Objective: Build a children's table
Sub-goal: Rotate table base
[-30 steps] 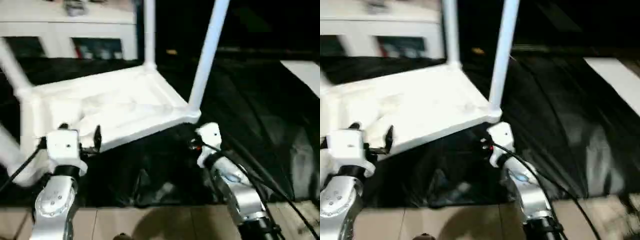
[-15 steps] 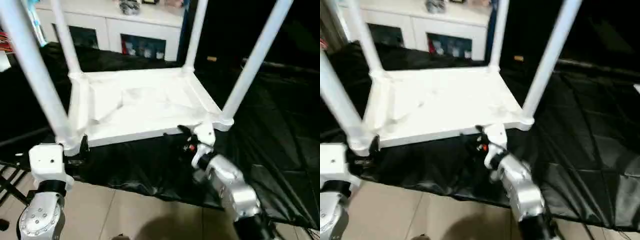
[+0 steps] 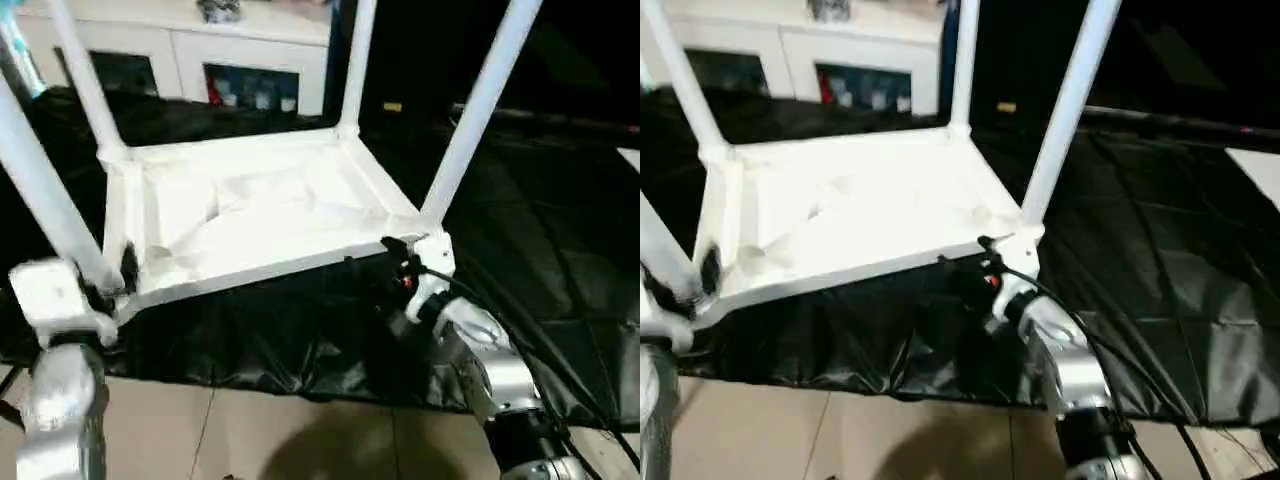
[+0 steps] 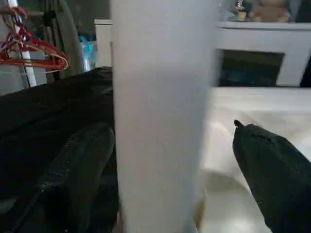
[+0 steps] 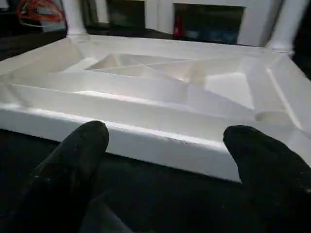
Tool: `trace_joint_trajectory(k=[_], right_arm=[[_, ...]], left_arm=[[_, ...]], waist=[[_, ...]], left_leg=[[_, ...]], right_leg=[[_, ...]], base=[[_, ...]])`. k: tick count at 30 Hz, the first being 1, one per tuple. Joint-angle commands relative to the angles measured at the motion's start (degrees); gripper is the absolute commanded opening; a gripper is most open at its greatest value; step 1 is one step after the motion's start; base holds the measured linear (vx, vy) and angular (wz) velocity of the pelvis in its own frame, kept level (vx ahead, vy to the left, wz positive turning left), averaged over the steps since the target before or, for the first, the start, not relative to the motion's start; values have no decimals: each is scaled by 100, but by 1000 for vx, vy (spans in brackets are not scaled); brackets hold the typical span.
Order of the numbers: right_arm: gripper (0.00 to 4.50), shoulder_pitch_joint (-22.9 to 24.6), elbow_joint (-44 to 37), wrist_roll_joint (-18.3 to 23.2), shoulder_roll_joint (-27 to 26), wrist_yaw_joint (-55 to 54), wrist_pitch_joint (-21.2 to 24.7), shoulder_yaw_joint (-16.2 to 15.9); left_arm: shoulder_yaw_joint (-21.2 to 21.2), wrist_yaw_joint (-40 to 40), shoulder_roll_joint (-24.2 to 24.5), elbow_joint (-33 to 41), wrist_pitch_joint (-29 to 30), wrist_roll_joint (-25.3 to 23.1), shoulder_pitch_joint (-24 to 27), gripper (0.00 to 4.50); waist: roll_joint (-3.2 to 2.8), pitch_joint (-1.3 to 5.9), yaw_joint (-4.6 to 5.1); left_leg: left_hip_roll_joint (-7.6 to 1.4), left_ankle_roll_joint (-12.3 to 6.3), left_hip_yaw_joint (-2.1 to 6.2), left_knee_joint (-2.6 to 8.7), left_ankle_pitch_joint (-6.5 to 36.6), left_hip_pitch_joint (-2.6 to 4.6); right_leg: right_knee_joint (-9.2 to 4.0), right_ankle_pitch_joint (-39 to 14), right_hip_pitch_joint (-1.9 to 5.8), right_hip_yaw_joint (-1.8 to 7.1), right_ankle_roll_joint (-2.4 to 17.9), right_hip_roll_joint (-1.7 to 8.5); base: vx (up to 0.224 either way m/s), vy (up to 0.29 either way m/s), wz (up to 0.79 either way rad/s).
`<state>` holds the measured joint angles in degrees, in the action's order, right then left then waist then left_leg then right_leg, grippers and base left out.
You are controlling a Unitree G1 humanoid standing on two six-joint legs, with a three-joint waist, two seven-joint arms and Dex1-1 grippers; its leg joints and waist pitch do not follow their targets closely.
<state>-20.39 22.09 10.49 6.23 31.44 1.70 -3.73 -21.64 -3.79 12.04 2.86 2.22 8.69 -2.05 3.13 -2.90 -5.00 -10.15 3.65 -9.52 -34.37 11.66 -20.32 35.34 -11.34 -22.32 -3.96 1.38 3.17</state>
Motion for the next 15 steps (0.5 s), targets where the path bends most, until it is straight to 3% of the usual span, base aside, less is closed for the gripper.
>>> trace_joint_trajectory(k=[1, 2, 4, 8, 9, 10, 12, 13, 15], right_arm=[[435, -93, 102, -32, 44, 105, -19, -30], [435, -126, 156, -42, 64, 143, -24, -45], [435, -216, 282, -70, 105, 229, -15, -85], [435, -428, 595, -167, 125, 58, -8, -17], [435, -510, 742, -270, 145, -111, 14, -6], [435, -553, 835, -332, 163, -228, 33, 3], [435, -722, 1235, -594, 277, -764, 102, 69], [435, -732, 1258, -604, 291, -789, 104, 77], [435, -793, 1407, -683, 362, -1004, 74, 116]], left_arm=[[18, -233, 37, -165, 93, 166, -96, 450], [56, -324, 58, -237, 128, 202, -158, 450], [170, -760, 122, -433, 195, 431, -286, 450], [542, -1675, 362, -537, 353, 698, -197, 450], [713, -2088, 456, -415, 514, 877, -67, 450], [800, -2285, 508, -336, 620, 972, 11, 450], [1187, -3039, 741, 8, 941, 1252, 326, 450], [1206, -3062, 746, 23, 945, 1257, 329, 450], [1288, -3252, 769, 135, 1090, 1422, 312, 450]], waist=[[1, 350, -6], [-54, 356, -17], [60, 342, -18], [91, 301, -25], [108, 284, -51], [100, 273, -63], [150, 255, -64], [125, 254, -86], [162, 236, -115]], left_leg=[[-313, -362, 109, 425, 441, 2], [-324, -378, 107, 426, 420, 30], [-319, -380, 74, 426, 460, 35], [-350, -159, 60, 468, 838, 104], [-357, -13, 43, 481, 1080, 133], [-354, 23, 39, 496, 1146, 136], [-358, 152, 40, 522, 1278, 133], [-349, 224, 21, 518, 1423, 171], [-337, 256, -22, 504, 1572, 221]], right_leg=[[-312, -2, 243, 325, 1016, 484], [-292, 51, 229, 326, 1091, 497], [-300, -121, 226, 335, 1115, 515], [-349, -512, 165, 340, 1065, 507], [-373, -760, 140, 345, 1033, 514], [-383, -854, 135, 350, 1016, 515], [-389, -1194, 121, 352, 963, 523], [-411, -1342, 97, 355, 874, 502], [-448, -1338, 48, 381, 820, 482]], base=[[0, 0, 0], [0, 0, 0], [0, 0, 0], [0, 0, 0], [0, 0, 0], [0, 0, 0], [0, 0, 0], [0, 0, 0], [0, 0, 0]])
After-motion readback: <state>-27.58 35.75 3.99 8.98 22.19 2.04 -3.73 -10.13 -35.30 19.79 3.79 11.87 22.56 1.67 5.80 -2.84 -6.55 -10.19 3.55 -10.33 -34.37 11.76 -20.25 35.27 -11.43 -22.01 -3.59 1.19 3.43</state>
